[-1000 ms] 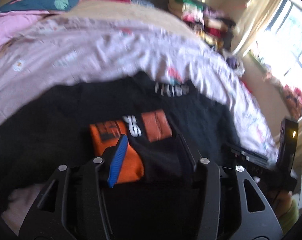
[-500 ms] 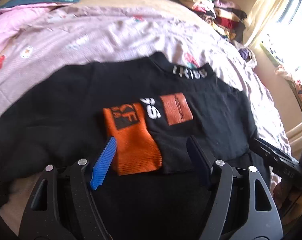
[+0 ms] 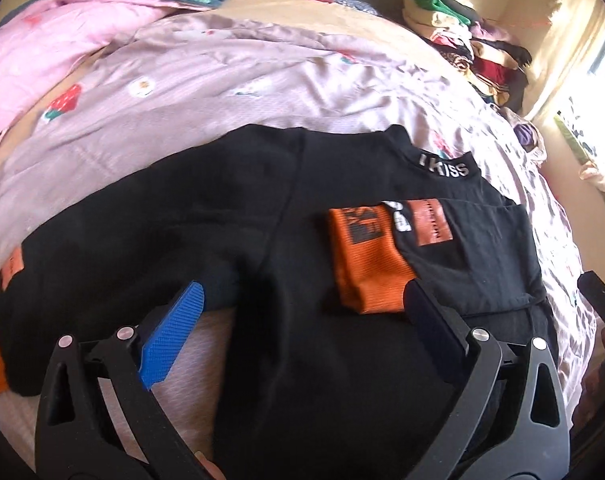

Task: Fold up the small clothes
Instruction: 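Move the left tool toward the second orange-topped sock by the sleeve cuff, then grasp the second sock's orange top with the left tool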

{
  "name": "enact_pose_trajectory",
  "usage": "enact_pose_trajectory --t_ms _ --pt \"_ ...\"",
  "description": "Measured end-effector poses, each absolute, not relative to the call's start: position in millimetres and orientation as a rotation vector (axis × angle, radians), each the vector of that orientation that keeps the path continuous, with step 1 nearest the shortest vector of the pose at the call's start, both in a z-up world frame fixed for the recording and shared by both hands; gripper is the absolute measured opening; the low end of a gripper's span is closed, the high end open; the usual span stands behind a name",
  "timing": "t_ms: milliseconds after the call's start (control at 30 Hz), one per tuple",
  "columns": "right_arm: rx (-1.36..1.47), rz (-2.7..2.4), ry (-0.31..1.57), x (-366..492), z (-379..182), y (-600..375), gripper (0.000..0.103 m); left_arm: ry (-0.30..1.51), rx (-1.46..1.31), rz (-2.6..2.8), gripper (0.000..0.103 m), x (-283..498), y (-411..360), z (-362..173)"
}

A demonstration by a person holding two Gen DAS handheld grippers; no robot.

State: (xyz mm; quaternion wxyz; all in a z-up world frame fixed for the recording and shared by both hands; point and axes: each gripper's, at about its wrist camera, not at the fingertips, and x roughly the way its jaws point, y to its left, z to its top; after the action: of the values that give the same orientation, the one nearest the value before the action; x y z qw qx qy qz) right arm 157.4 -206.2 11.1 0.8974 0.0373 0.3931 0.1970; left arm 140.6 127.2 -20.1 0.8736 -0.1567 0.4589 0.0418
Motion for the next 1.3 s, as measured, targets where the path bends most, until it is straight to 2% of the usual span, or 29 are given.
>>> enact_pose_trajectory --t_ms 533,1300 --pt "-0.03 0.524 0.807 142 15 -142 0.099 0.886 -0.389 0.19 0.094 99 179 -3" --pt "-0.23 0.735 0.8 109 5 -30 0.099 0.927 -0.591 0.383 0.094 11 269 -34"
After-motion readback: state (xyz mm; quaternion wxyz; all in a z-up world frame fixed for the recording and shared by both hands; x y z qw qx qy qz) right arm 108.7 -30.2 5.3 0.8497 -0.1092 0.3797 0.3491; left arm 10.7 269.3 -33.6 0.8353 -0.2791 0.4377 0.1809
